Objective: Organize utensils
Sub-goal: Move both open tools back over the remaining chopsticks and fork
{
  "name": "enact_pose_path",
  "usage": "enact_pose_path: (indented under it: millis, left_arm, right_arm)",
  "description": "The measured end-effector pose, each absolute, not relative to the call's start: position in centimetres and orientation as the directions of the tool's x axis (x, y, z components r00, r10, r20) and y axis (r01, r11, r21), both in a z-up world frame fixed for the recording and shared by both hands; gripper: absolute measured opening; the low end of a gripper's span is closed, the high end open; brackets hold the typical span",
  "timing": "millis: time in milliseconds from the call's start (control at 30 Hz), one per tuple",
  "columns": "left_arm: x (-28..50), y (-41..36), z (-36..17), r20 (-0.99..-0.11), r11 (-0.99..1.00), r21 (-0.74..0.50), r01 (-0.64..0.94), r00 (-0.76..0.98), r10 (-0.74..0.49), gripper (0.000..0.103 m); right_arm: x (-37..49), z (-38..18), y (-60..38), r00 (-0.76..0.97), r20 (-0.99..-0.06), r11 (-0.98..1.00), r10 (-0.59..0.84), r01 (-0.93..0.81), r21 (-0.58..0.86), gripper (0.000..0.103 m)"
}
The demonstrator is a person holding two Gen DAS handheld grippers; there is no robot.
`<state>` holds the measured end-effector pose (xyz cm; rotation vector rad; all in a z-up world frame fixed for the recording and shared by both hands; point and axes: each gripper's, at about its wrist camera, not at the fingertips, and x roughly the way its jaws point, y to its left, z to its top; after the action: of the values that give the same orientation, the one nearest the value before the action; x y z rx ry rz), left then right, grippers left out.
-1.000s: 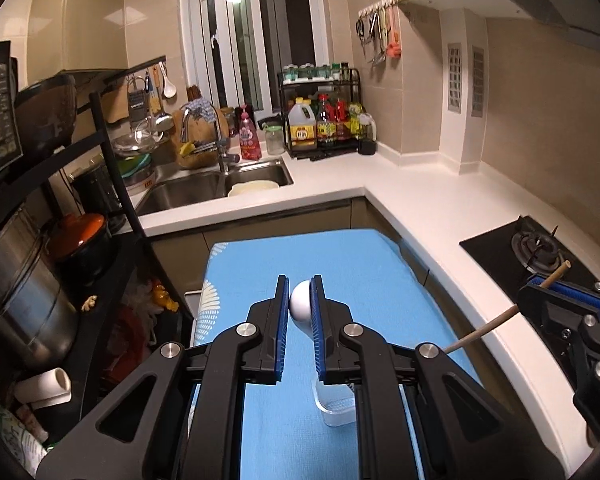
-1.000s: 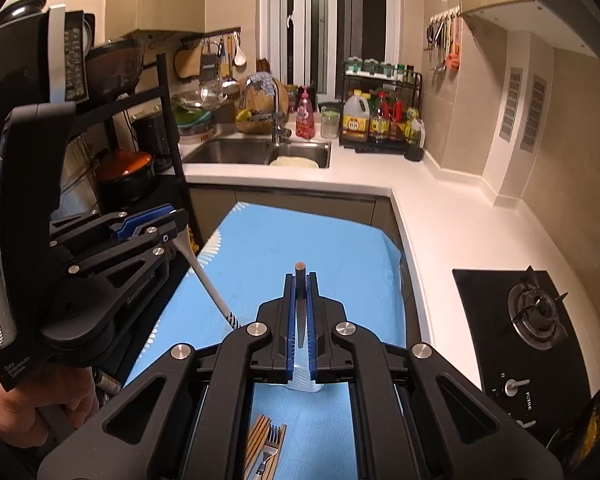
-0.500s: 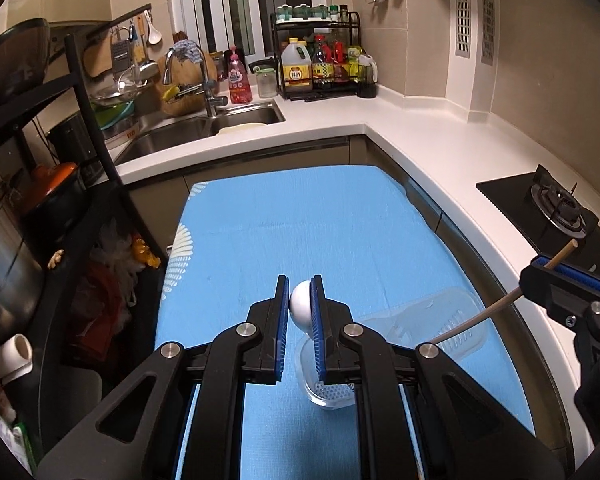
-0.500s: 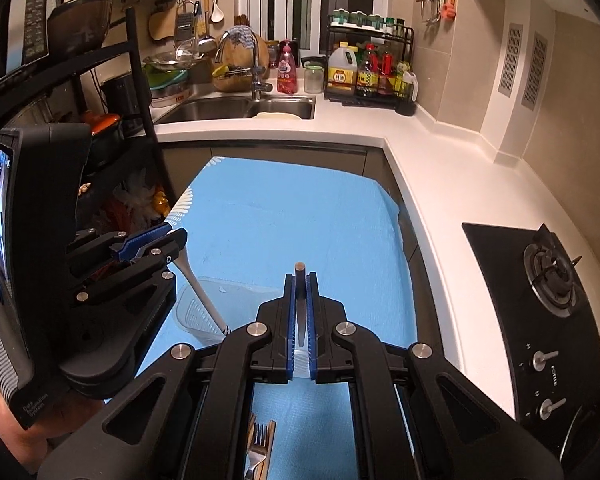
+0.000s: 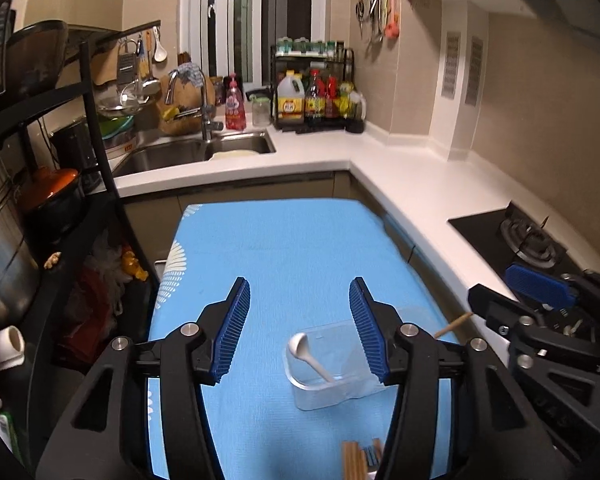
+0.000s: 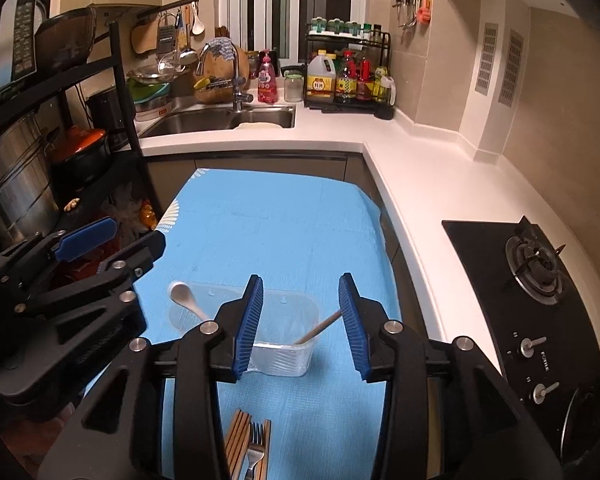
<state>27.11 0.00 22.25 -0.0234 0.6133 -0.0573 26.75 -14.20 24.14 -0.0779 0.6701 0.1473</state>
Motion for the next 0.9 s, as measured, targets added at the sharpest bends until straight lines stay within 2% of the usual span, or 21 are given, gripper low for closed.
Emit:
enact_pose_path:
  millis: [67, 333, 400, 600, 633, 667, 733, 833, 900]
  left_arm:
    - [25.2, 0.3, 22.9, -0.547, 0.997, -0.060, 0.045, 0.834, -0.071, 0.056]
    - [17.1, 0.7, 20.8, -0.454, 0.991, -0.130, 0.043, 0.885, -0.098, 0.056]
    - [15.1, 0.8, 19.4, -0.423, 0.986, -0.161, 0.052, 0.899, -0.117, 0.056]
    - [10.7, 0.0, 14.8, -0.447, 0.997, -0.079, 0.015, 0.893, -0.048, 0.055]
    - [9.9, 0.0, 13.9, -0.452, 0.997, -0.073, 0.021, 0.890, -0.052, 0.053]
    - [9.2, 0.0, 13.1, -0.460, 0.998, -0.065, 0.023, 0.887, -0.051, 0.045]
    - [7.9, 0.1, 11.3, -0.477, 0.997, -0.069, 0.024, 0.877, -0.054, 0.039]
    - [5.6, 0.1, 8.1, -0.500, 0.995, -0.085, 0.050, 0.862, -0.086, 0.035]
    - [4.4, -0.1, 6.1, -0.516, 0.994, -0.088, 0.066, 0.851, -0.103, 0.030]
  right_arm:
    - [25.6, 24.8, -14.6, 0.786, -0.608, 0.988, 0.112, -0.154, -0.017, 0.040]
    - [17.6, 24.7, -17.4, 0.869, -0.477, 0.991, 0.131, -0.123, 0.047, 0.044]
    - [15.7, 23.9, -18.0, 0.883, -0.447, 0.990, 0.141, -0.129, 0.059, 0.035]
    - [10.9, 19.9, -19.2, 0.890, -0.424, 0.985, 0.169, -0.139, 0.099, 0.030]
    - [10.2, 19.1, -19.2, 0.884, -0.429, 0.982, 0.184, -0.150, 0.112, 0.030]
    - [9.3, 18.1, -19.2, 0.879, -0.432, 0.979, 0.202, -0.166, 0.119, 0.030]
    - [7.4, 16.2, -18.9, 0.883, -0.422, 0.979, 0.204, -0.173, 0.111, 0.028]
    - [5.1, 12.6, -18.7, 0.878, -0.435, 0.980, 0.198, -0.161, 0.120, 0.027]
    - [4.1, 9.7, -18.7, 0.868, -0.461, 0.982, 0.186, -0.144, 0.126, 0.019]
